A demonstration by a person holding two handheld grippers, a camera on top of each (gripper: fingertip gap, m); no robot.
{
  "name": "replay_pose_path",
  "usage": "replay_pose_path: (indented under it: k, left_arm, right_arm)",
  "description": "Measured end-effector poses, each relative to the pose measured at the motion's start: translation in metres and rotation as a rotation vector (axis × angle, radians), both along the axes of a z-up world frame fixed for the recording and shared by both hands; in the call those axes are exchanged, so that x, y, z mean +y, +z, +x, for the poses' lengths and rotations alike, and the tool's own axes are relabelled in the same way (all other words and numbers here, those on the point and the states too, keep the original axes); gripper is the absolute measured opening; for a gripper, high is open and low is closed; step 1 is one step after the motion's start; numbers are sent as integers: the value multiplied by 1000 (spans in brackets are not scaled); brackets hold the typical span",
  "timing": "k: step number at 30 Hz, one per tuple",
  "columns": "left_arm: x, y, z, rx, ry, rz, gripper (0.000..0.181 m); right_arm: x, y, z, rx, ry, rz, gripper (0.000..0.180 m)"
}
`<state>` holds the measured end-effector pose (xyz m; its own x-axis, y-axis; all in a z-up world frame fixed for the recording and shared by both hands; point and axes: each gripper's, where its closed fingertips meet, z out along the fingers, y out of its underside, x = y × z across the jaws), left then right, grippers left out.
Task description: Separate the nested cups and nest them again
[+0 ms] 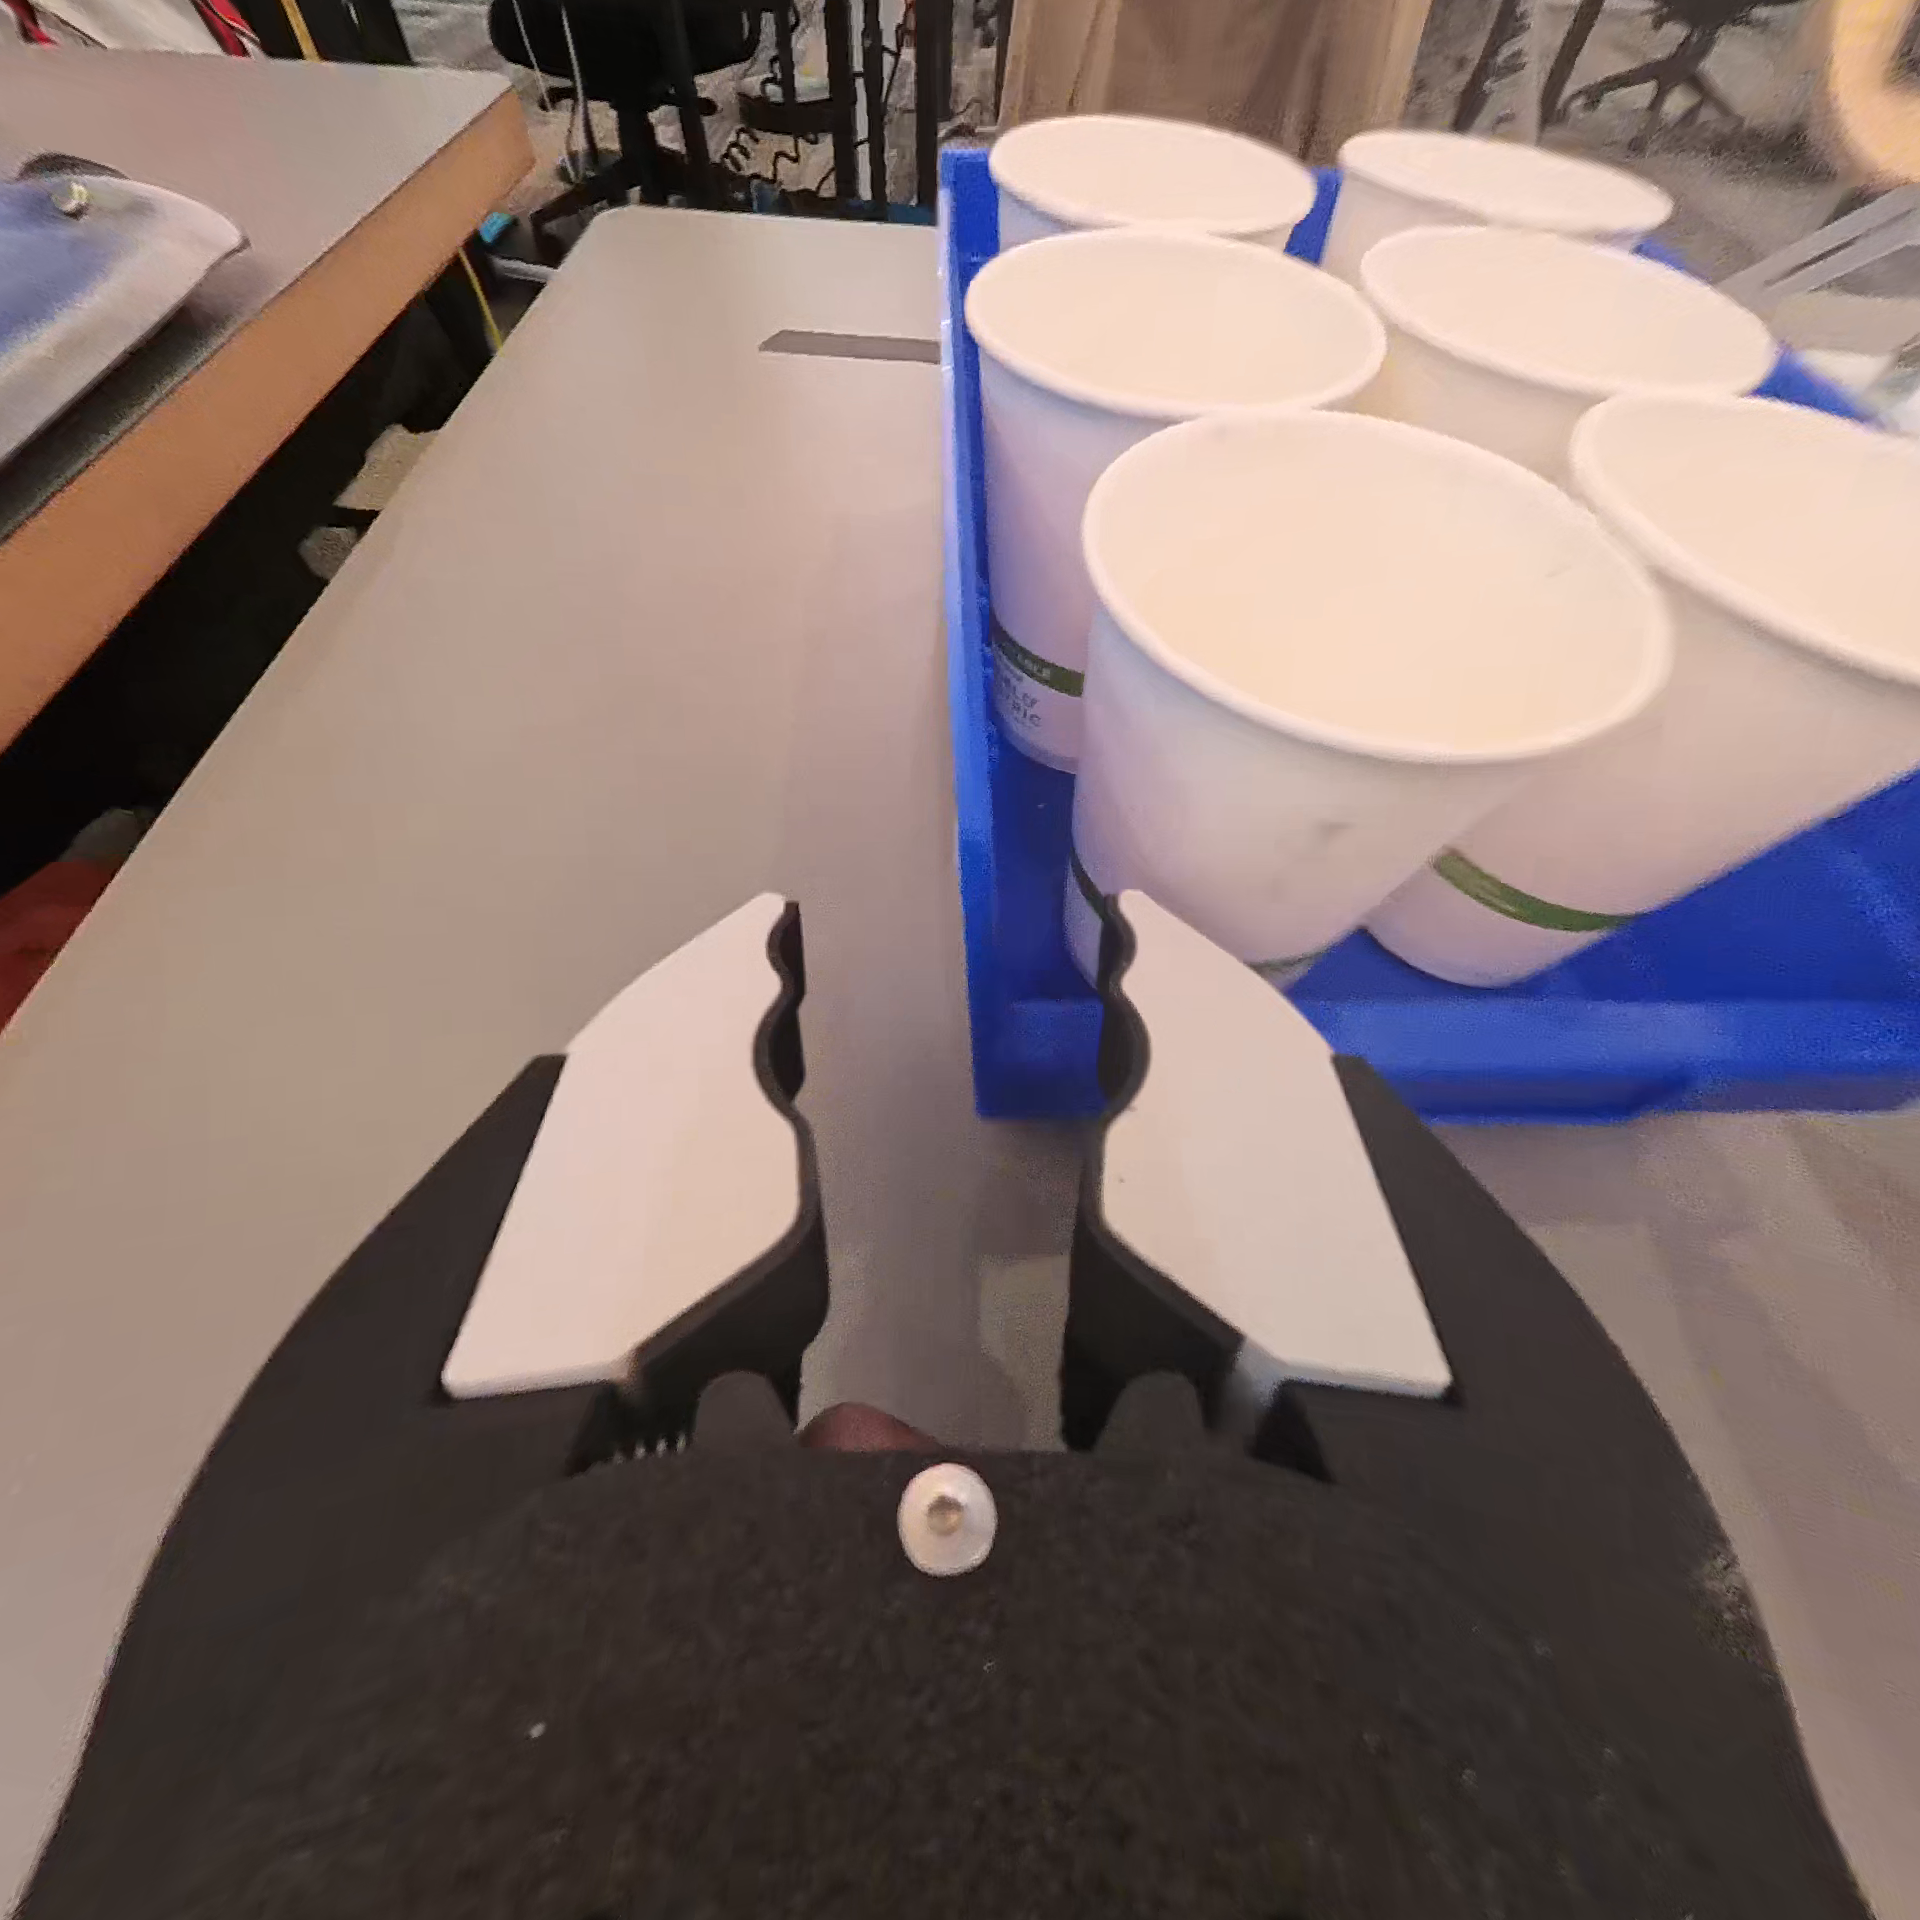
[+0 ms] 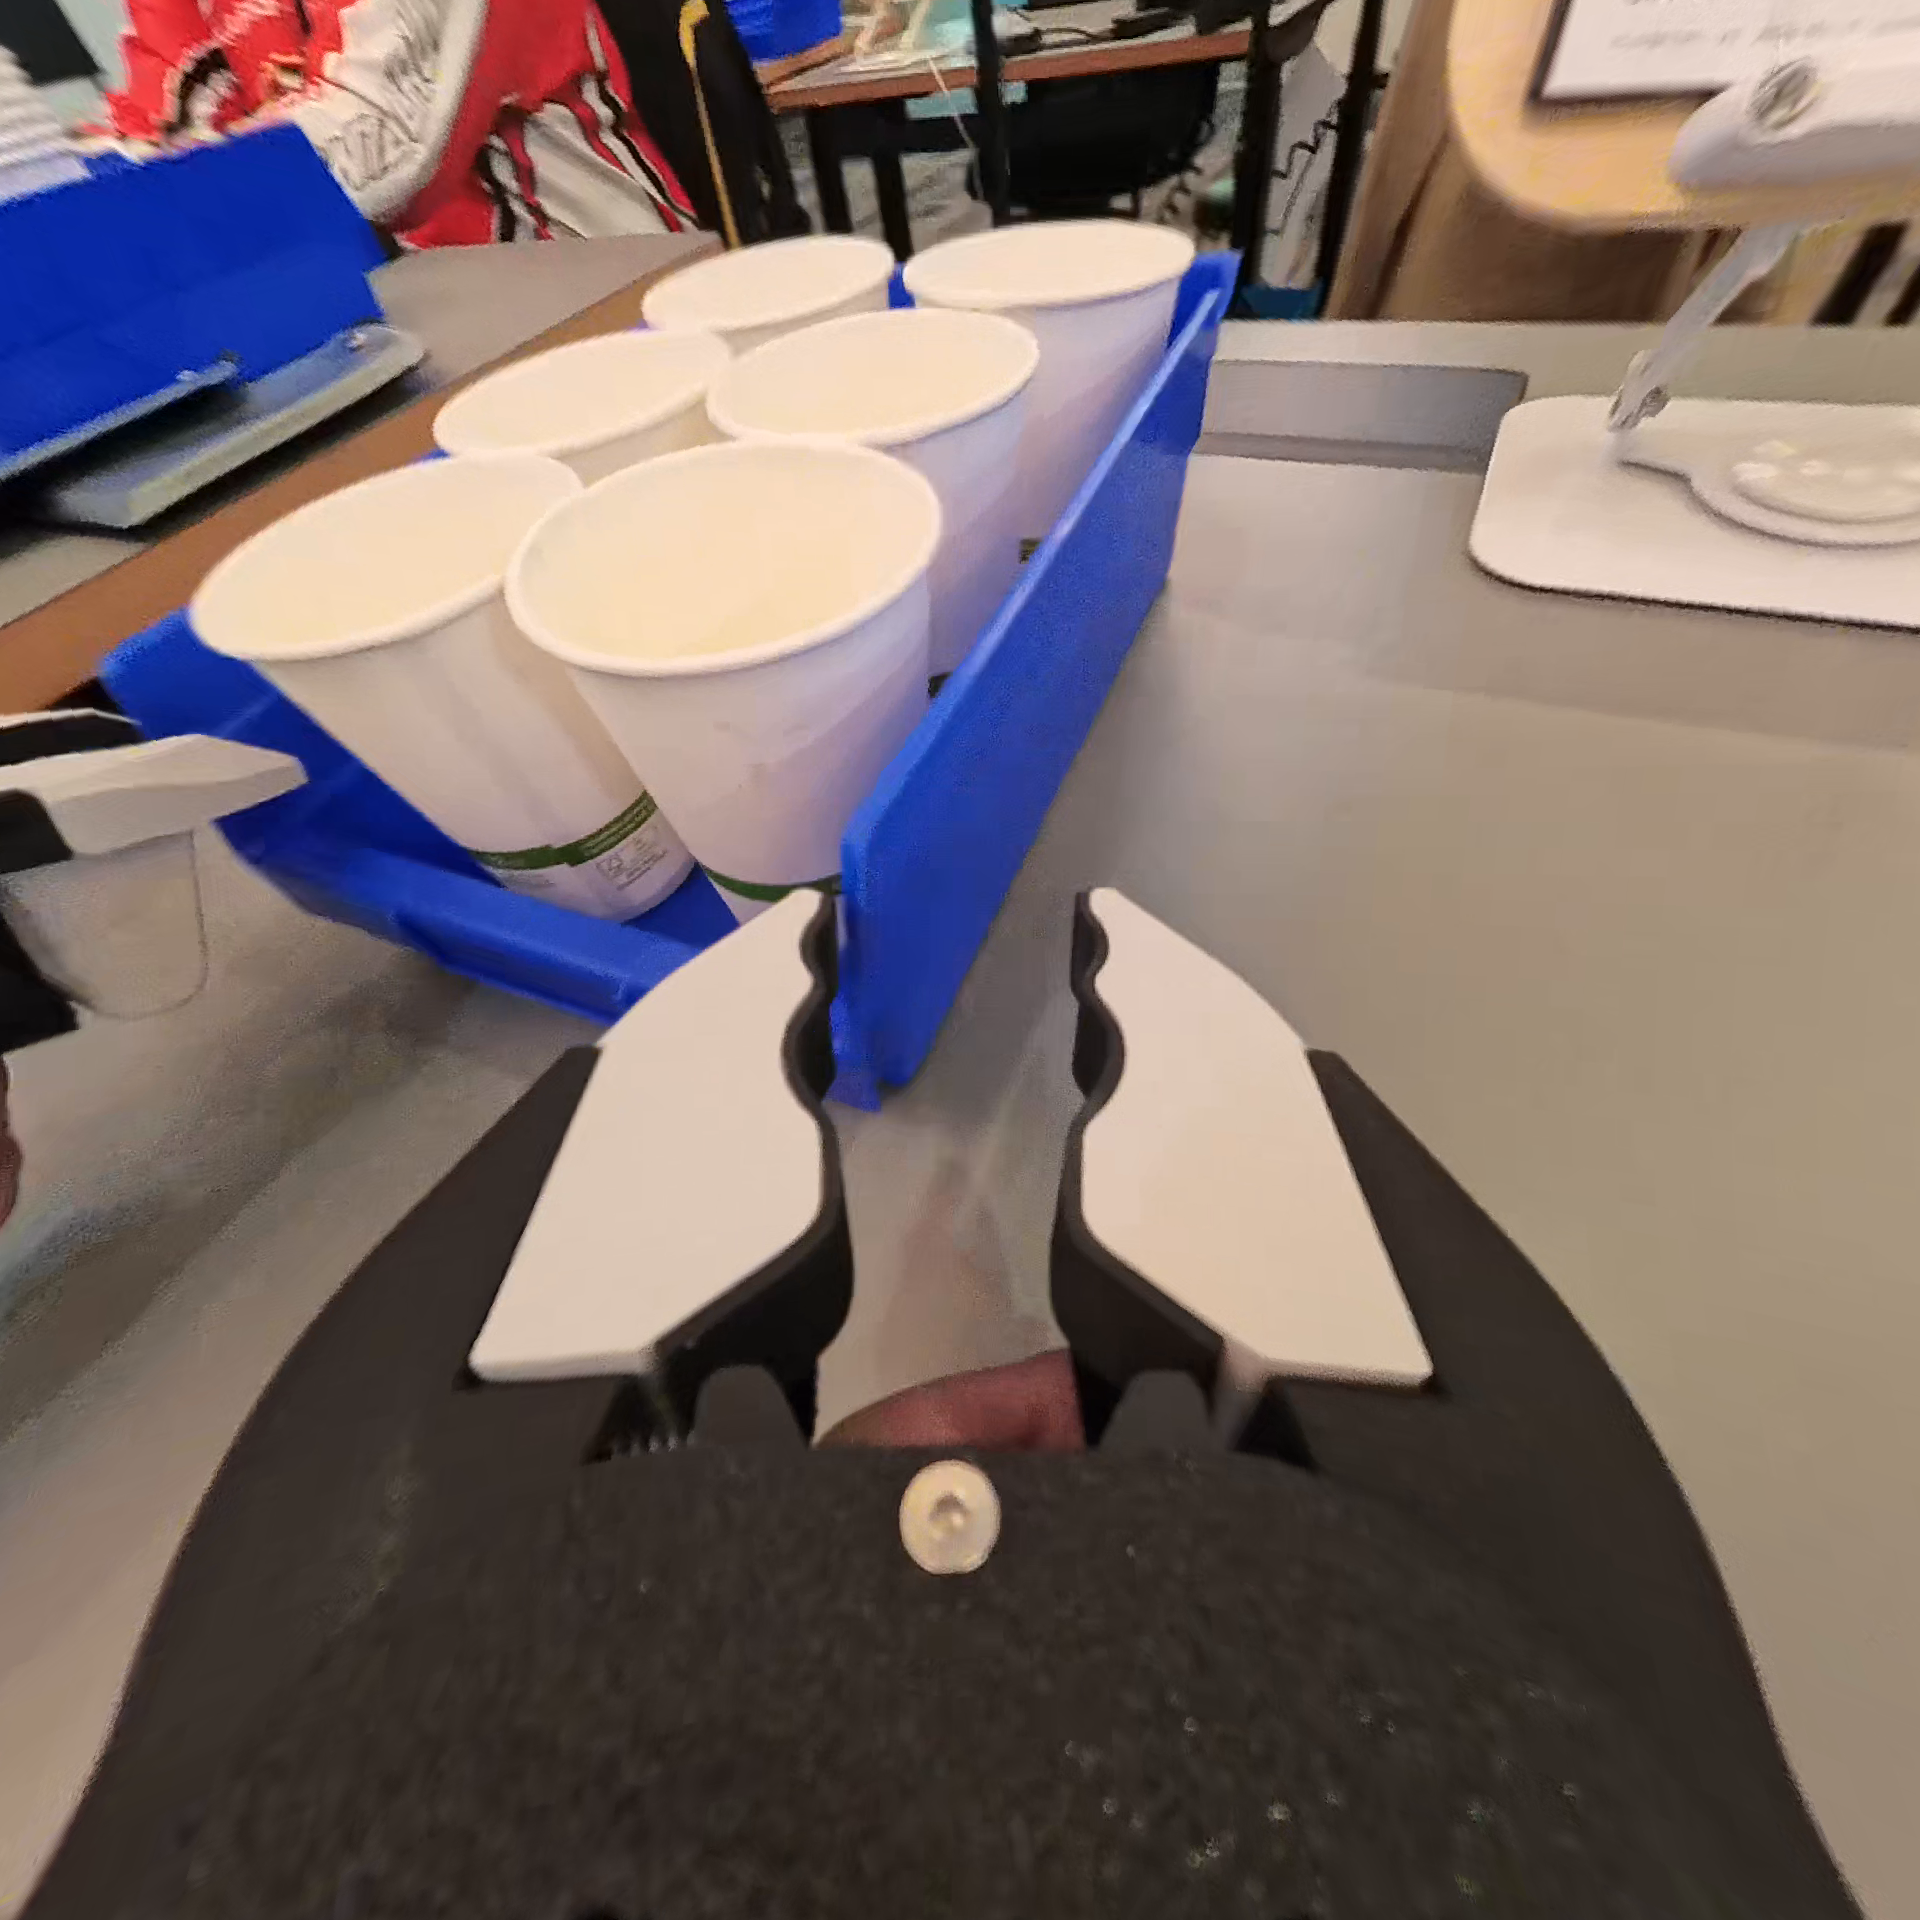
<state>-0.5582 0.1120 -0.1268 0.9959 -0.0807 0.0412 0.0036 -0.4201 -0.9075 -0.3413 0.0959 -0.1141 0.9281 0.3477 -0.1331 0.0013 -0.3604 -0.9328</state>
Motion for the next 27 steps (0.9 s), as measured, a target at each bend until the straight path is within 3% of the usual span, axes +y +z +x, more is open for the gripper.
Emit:
replay_pose_path:
  k: [5,11,15,19,27]
  left_arm:
    - [-56,52,13,-126,28,137,48]
    - [-105,85,122,-139,-74,233,59]
    - [-124,75,208,-162,-177,272,53]
    - [-126,51,257,-58,-261,267,60]
    - [-131,25,252,-106,-263,221,62]
  right_arm:
    - [-60,56,70,34,252,167,47]
    - [-92,65,209,-19,279,239,51]
    - [-104,50,280,-27,208,274,56]
    - [-118,25,307,38,188,199,62]
    - [-126,22,327,18,130,183,62]
